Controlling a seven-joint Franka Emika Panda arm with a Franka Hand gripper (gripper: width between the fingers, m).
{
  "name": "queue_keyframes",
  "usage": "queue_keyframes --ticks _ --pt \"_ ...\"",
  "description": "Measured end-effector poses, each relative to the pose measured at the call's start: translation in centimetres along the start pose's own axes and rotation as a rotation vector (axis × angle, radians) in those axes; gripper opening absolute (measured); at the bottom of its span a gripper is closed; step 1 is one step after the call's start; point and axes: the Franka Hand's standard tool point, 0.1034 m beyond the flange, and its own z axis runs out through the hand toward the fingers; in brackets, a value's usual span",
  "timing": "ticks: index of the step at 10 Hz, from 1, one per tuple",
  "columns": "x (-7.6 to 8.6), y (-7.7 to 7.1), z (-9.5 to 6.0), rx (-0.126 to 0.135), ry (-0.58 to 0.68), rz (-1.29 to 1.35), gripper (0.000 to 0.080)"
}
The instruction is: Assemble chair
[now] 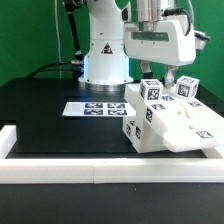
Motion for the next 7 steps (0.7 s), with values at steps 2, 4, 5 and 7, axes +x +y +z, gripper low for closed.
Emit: queue_keyframes --ticks 2,4,5,7 --pt "0.12 0.32 0.25 -0.002 0.005 -0.007 0.0649" --pt "0.01 0.3 0.26 -0.003 0.005 -0.009 0.0649" --pt "-0.03 0.3 0.28 -0.003 0.005 -0.01 0.0649" --pt "-0.1 0.29 0.3 -0.003 0.005 -0.012 0.0649"
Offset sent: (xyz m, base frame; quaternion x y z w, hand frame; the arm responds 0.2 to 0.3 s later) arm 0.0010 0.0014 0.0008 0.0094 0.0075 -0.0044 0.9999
